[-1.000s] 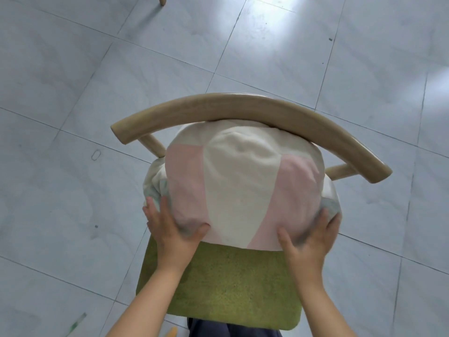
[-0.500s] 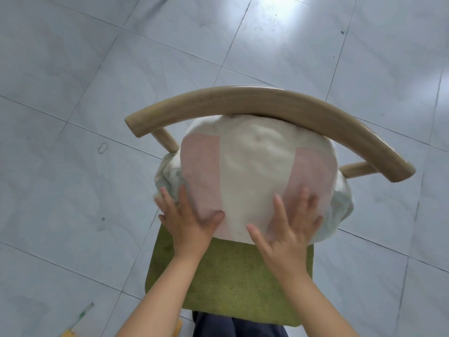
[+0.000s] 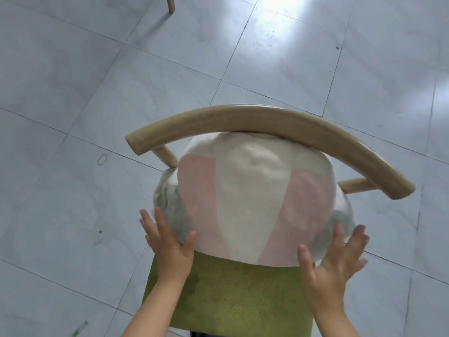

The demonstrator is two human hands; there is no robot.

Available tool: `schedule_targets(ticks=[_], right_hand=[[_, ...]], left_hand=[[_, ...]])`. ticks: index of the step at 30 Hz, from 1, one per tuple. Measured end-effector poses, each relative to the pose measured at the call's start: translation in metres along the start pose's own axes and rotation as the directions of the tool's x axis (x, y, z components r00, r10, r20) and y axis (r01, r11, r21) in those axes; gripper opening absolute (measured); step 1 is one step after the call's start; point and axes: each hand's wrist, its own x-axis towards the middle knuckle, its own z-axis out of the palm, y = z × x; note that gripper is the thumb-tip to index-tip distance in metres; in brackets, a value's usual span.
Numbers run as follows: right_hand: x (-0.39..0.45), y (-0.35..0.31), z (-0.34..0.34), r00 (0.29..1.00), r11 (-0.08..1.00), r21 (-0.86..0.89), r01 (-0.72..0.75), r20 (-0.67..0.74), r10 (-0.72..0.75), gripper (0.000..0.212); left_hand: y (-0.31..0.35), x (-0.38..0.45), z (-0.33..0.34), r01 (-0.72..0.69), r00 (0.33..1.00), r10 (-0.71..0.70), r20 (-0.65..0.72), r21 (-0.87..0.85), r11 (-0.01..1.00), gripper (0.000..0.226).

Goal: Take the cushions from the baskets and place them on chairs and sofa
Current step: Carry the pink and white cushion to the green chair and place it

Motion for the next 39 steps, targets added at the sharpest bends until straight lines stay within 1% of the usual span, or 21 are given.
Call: schedule_targets(ticks=[1, 2, 3, 4, 7, 9, 13, 14, 16, 18, 20, 21, 23, 24, 26, 28, 30, 32, 36, 38, 39], right_hand=[[0.011, 0.003, -0.001, 0.987, 0.986, 0.036, -0.161, -0.005, 0.162, 0.084], [0.021, 0.008, 0.004, 0.963, 0.961, 0.049, -0.271, 0.01, 0.271, 0.095], [0.029, 0.015, 0.013, 0.942, 0.941, 0.05, -0.335, 0.043, 0.333, 0.103], [0.035, 0.021, 0.024, 0.931, 0.931, 0.04, -0.362, 0.075, 0.358, 0.107], [0.042, 0.043, 0.05, 0.916, 0.924, -0.027, -0.381, 0.128, 0.381, 0.11], [0.045, 0.054, 0.054, 0.916, 0.928, -0.046, -0.37, 0.148, 0.373, 0.11], [0.044, 0.053, 0.035, 0.923, 0.944, -0.043, -0.326, 0.201, 0.328, 0.106], [0.042, 0.047, 0.026, 0.927, 0.948, -0.031, -0.316, 0.2, 0.316, 0.104], [0.031, 0.028, 0.005, 0.931, 0.951, -0.02, -0.309, 0.197, 0.307, 0.098], [0.011, 0.003, -0.02, 0.949, 0.971, -0.035, -0.238, 0.206, 0.24, 0.093], [-0.016, -0.025, -0.038, 0.958, 0.994, -0.096, -0.044, 0.278, 0.069, 0.089], [-0.032, -0.037, -0.043, 0.941, 0.991, -0.105, 0.082, 0.336, -0.042, 0.083], [-0.058, -0.061, -0.048, 0.871, 0.952, -0.059, 0.3, 0.423, -0.248, 0.069], [-0.068, -0.075, -0.049, 0.829, 0.929, -0.023, 0.369, 0.46, -0.317, 0.065], [-0.083, -0.102, -0.048, 0.729, 0.88, 0.066, 0.47, 0.533, -0.43, 0.058], [-0.094, -0.13, -0.045, 0.626, 0.82, 0.143, 0.554, 0.578, -0.524, 0.053], [-0.102, -0.153, -0.039, 0.542, 0.768, 0.194, 0.61, 0.606, -0.583, 0.051], [-0.104, -0.173, -0.029, 0.505, 0.745, 0.229, 0.627, 0.608, -0.612, 0.051], [-0.102, -0.233, 0.01, 0.518, 0.736, 0.202, 0.647, 0.591, -0.618, 0.056], [-0.104, -0.276, 0.037, 0.541, 0.754, 0.139, 0.642, 0.614, -0.574, 0.06], [-0.106, -0.3, 0.051, 0.567, 0.773, 0.106, 0.626, 0.619, -0.544, 0.066]], left_hand=[[0.002, 0.001, 0.0, 0.032, 0.999, -0.033, -0.01, -0.047, 0.998, 0.107], [0.003, 0.005, 0.002, 0.066, 0.998, -0.065, 0.024, -0.065, 0.996, 0.11], [0.004, 0.009, 0.007, 0.099, 0.992, -0.096, 0.086, -0.037, 0.994, 0.112], [0.004, 0.015, 0.014, 0.12, 0.983, -0.123, 0.139, 0.026, 0.992, 0.112], [-0.002, 0.03, 0.035, 0.155, 0.963, -0.196, 0.185, 0.215, 0.964, 0.112], [-0.006, 0.037, 0.042, 0.171, 0.952, -0.235, 0.197, 0.294, 0.94, 0.104], [-0.002, 0.035, 0.028, 0.141, 0.927, -0.245, 0.284, 0.34, 0.93, 0.092], [0.002, 0.031, 0.021, 0.138, 0.934, -0.232, 0.272, 0.325, 0.936, 0.086], [0.018, 0.016, 0.004, 0.137, 0.968, -0.178, 0.174, 0.226, 0.964, 0.075], [0.039, -0.008, -0.016, 0.119, 0.988, -0.131, 0.084, 0.133, 0.984, 0.064], [0.054, -0.038, -0.04, 0.089, 0.995, -0.092, 0.031, 0.109, 0.99, 0.057], [0.058, -0.054, -0.053, 0.077, 0.997, -0.078, 0.001, 0.095, 0.993, 0.053], [0.067, -0.079, -0.086, 0.088, 0.995, -0.087, -0.042, 0.045, 0.995, 0.046], [0.067, -0.09, -0.104, 0.107, 0.993, -0.106, -0.052, 0.019, 0.994, 0.044], [0.068, -0.109, -0.135, 0.127, 0.99, -0.128, -0.05, -0.024, 0.992, 0.042], [0.066, -0.124, -0.165, 0.105, 0.994, -0.106, -0.026, -0.046, 0.993, 0.048], [0.058, -0.134, -0.192, 0.108, 0.994, -0.108, 0.003, -0.069, 0.992, 0.046], [0.045, -0.137, -0.216, 0.135, 0.991, -0.135, 0.003, -0.106, 0.985, 0.042], [0.018, -0.101, -0.277, 0.198, 0.977, -0.212, -0.024, -0.267, 0.943, 0.053], [0.003, -0.064, -0.314, 0.189, 0.981, -0.191, 0.026, -0.335, 0.923, 0.054], [-0.005, -0.045, -0.334, 0.189, 0.982, -0.173, 0.077, -0.367, 0.911, 0.048]])
